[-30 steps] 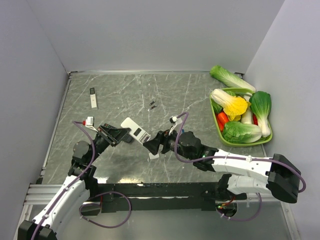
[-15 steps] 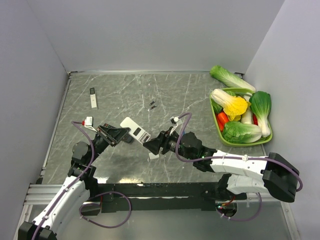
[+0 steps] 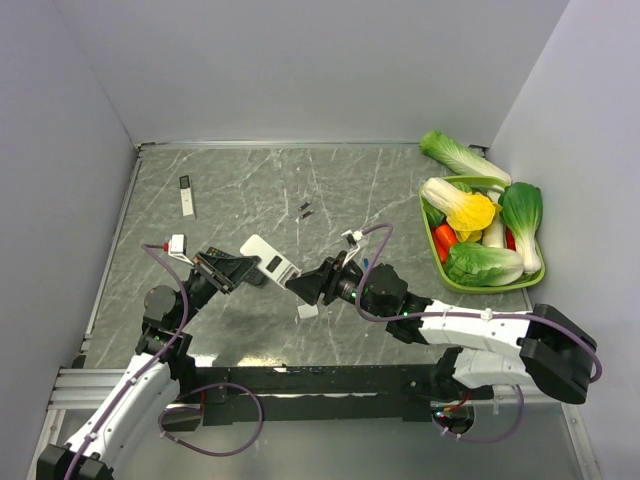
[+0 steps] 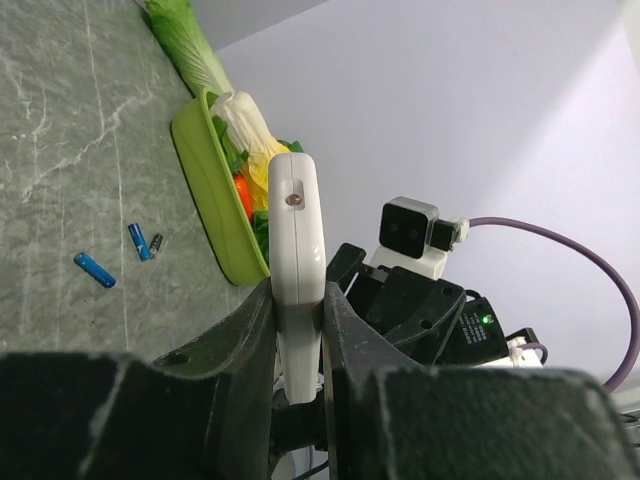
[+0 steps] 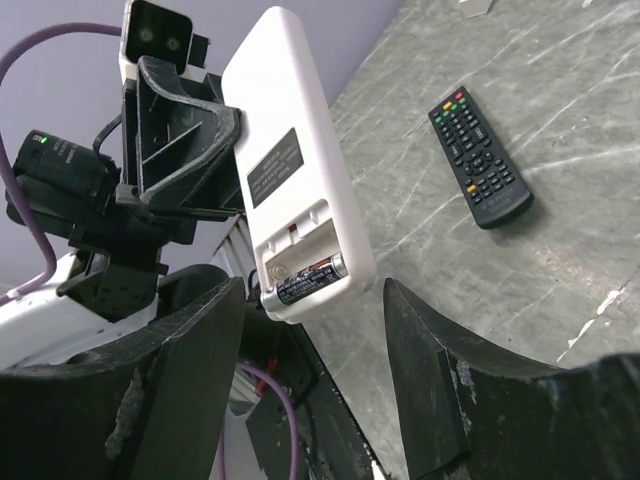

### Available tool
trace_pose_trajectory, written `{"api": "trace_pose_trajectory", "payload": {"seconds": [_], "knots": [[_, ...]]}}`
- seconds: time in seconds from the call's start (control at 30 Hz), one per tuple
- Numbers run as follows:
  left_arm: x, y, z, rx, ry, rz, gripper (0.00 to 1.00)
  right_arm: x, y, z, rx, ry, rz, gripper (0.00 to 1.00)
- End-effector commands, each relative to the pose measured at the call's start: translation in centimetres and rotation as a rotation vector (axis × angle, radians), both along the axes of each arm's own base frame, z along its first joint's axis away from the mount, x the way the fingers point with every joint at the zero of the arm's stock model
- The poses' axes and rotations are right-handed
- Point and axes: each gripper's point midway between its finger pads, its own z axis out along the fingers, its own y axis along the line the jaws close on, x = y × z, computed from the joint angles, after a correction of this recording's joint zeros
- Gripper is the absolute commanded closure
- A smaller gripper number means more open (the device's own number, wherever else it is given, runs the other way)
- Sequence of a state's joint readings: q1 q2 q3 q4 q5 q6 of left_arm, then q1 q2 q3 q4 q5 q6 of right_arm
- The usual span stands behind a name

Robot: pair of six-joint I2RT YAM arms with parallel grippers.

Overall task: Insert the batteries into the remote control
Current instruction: Load the battery into the remote control.

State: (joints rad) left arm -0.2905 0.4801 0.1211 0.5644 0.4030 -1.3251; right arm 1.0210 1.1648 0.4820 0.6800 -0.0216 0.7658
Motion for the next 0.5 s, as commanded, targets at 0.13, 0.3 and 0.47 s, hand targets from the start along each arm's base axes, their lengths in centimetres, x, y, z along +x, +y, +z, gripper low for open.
{"api": "trace_pose_trajectory", "payload": {"seconds": [0.13,0.3,0.47], "knots": [[-0.7,0.1,2.0,-0.031,-0.078,-0.011,0.99,-0.2,0.9,0.7,0.060,0.020,0.039,0.36],[-0.7,0.0,2.1,-0.035,-0.079,-0.015,0.99,-0.1,1.0,0.1,0.058,0.029,0.039,0.41],[-0.8,0.0,2.2,-0.042,-0.080,-0.023,0.99,-0.1,0.9,0.2,0.082,0.033,0.036,0.54]]}}
